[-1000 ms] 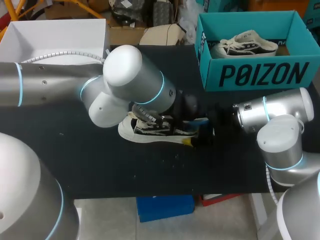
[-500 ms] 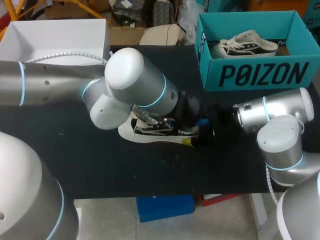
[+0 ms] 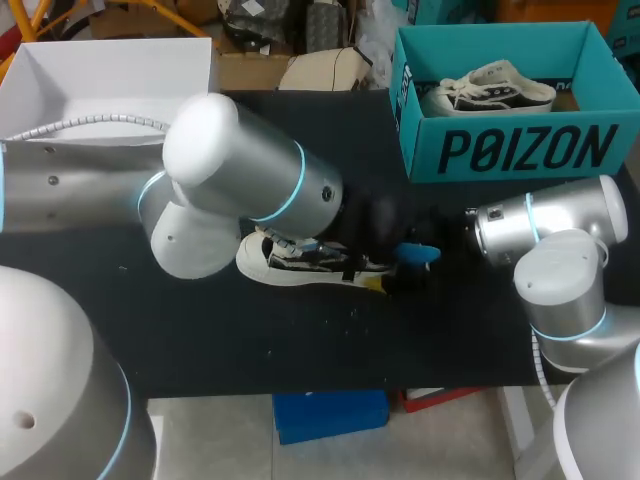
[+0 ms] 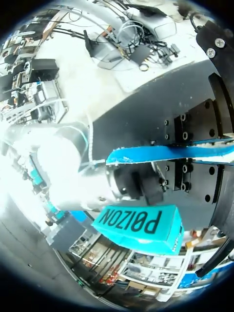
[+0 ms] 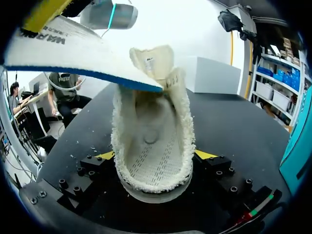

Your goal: Take the shoe out of the shoebox, open the shoe tongue, remove and reinsert the insole, then place the shoe into the shoebox

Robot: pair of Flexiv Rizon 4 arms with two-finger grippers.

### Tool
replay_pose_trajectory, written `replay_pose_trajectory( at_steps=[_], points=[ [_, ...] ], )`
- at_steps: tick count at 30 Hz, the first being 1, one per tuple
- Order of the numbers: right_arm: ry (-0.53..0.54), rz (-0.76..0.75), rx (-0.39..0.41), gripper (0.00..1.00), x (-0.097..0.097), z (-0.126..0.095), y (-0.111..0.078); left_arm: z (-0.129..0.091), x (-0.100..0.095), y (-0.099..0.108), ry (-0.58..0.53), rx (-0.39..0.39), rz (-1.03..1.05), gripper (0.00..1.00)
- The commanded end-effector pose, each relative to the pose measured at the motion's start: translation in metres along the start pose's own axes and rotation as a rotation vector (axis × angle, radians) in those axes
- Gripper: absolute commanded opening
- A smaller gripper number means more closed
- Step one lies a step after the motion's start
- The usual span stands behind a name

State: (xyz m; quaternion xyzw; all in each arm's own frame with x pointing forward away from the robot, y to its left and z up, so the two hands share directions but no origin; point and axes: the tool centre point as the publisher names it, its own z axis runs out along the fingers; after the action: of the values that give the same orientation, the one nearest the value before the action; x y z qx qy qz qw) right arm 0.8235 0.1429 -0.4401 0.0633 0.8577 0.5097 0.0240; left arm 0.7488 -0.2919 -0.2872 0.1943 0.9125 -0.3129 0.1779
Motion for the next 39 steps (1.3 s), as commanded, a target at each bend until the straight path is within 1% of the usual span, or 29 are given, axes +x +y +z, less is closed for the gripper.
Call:
replay_pose_trajectory(
  at_steps=[1, 2, 3, 5, 7, 10, 12, 13, 14, 31, 32, 36, 37, 39],
  points=[
    [-0.002, 0.002, 0.003, 0.00, 0.001, 0.003, -0.001, -0.027, -0.006, -0.028, -0.010, 0.046, -0.030, 0.00],
    [-0.002, 0.002, 0.003, 0.00, 0.001, 0.003, -0.001, -0.031, -0.008, -0.037, -0.014, 0.067, -0.032, 0.00],
    [-0.002, 0.002, 0.003, 0.00, 0.001, 0.003, -0.001, -0.035, -0.011, -0.047, -0.032, 0.054, -0.032, 0.00],
    [-0.002, 0.002, 0.003, 0.00, 0.001, 0.003, -0.001, -0.044, -0.016, -0.064, -0.052, 0.103, -0.050, 0.00],
    [-0.002, 0.002, 0.003, 0.00, 0.001, 0.003, -0.001, -0.052, -0.022, -0.079, -0.075, 0.132, -0.081, 0.00],
    [-0.002, 0.002, 0.003, 0.00, 0.001, 0.003, -0.001, -0.065, -0.031, -0.099, -0.109, 0.189, -0.140, 0.00],
    [-0.002, 0.002, 0.003, 0.00, 0.001, 0.003, -0.001, -0.074, -0.037, -0.108, -0.119, 0.246, -0.184, 0.00],
    [-0.002, 0.002, 0.003, 0.00, 0.001, 0.003, -0.001, -0.079, -0.040, -0.113, -0.117, 0.251, -0.195, 0.00],
    [-0.002, 0.002, 0.003, 0.00, 0.001, 0.003, -0.001, -0.083, -0.043, -0.117, -0.092, 0.223, -0.205, 0.00],
    [-0.002, 0.002, 0.003, 0.00, 0.001, 0.003, -0.001, -0.083, -0.043, -0.117, -0.092, 0.223, -0.205, 0.00],
    [-0.002, 0.002, 0.003, 0.00, 0.001, 0.003, -0.001, -0.085, -0.041, -0.114, -0.085, 0.271, -0.266, 0.00],
    [-0.002, 0.002, 0.003, 0.00, 0.001, 0.003, -0.001, -0.095, -0.034, -0.109, -0.042, 0.406, -0.430, 0.00],
    [-0.002, 0.002, 0.003, 0.00, 0.001, 0.003, -0.001, -0.099, -0.033, -0.108, -0.034, 0.433, -0.461, 0.00],
    [-0.002, 0.002, 0.003, 0.00, 0.001, 0.003, -0.001, -0.107, -0.034, -0.106, -0.027, 0.452, -0.480, 0.00]
  ],
)
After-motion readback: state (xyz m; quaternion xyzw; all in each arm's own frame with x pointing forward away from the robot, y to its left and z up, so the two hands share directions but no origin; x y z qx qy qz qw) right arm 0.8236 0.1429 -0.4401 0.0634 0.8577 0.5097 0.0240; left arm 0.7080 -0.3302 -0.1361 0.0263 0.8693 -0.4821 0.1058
